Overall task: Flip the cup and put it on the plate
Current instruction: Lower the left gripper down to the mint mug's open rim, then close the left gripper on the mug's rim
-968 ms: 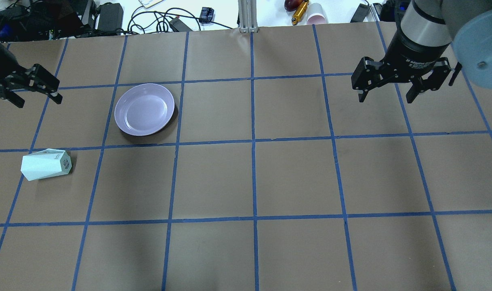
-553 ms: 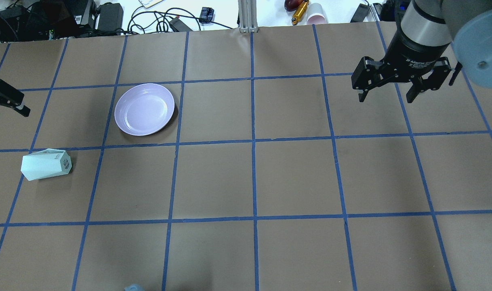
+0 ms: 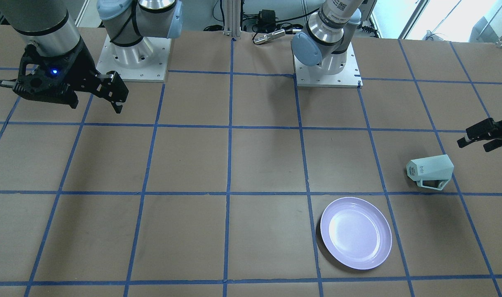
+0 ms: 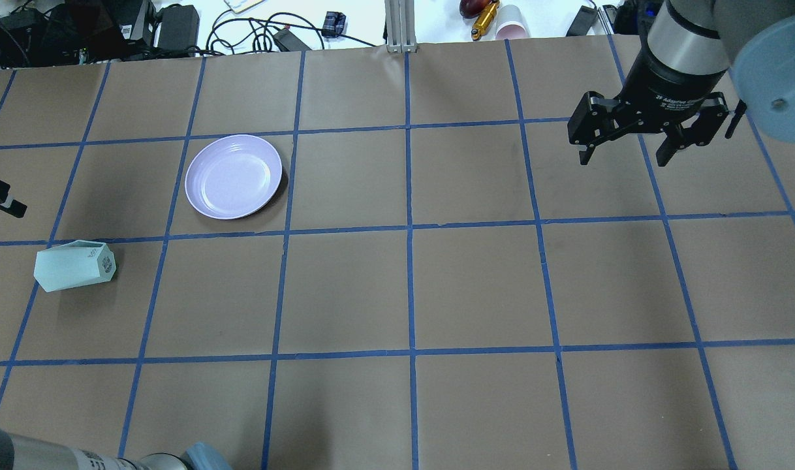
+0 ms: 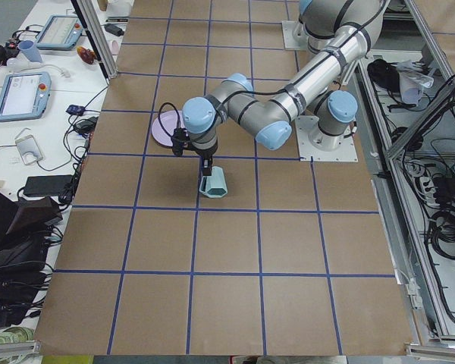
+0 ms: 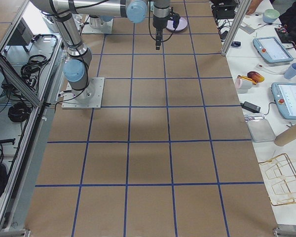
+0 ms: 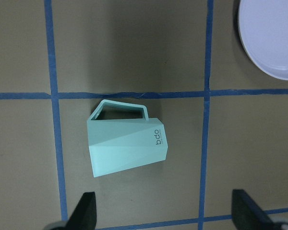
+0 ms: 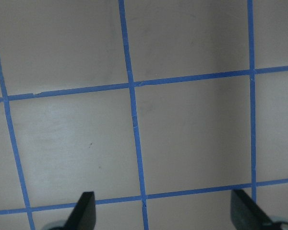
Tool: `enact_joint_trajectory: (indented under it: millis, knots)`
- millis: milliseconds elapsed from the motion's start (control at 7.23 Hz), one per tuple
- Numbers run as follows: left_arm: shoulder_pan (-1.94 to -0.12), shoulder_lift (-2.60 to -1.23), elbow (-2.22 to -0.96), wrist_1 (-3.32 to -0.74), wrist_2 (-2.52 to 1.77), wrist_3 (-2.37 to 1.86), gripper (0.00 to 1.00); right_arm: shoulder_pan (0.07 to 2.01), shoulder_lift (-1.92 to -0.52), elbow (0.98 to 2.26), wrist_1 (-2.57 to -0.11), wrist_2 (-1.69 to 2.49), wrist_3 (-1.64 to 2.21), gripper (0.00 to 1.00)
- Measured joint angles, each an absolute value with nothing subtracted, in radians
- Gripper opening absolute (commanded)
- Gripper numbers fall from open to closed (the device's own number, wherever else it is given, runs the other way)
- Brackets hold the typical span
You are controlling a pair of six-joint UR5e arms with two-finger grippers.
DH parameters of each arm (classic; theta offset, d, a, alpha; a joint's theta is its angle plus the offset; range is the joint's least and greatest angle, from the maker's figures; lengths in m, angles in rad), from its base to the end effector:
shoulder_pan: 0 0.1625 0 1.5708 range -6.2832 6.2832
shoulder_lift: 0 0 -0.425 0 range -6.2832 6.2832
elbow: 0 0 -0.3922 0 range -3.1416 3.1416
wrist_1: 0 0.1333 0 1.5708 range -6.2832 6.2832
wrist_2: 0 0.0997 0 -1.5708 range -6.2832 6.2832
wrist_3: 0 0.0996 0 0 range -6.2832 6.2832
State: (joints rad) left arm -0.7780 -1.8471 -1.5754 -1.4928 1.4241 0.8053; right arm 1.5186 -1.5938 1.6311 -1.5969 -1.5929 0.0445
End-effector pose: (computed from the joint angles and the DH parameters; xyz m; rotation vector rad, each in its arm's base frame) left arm 0.3026 -0.5058 0.3461 0.0036 -2.8940 -0.0531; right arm 0.1058 -0.4869 0.4721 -0.1506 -3.1158 -0.0176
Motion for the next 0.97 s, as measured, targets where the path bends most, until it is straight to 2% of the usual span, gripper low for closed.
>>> enact_joint_trajectory:
  millis: [968]
  knots:
    - [-0.702, -2.038, -1.580, -1.493, 1.321, 0.938, 1.00, 1.519, -1.594, 1.631, -1.597, -1.592, 0.044, 1.00]
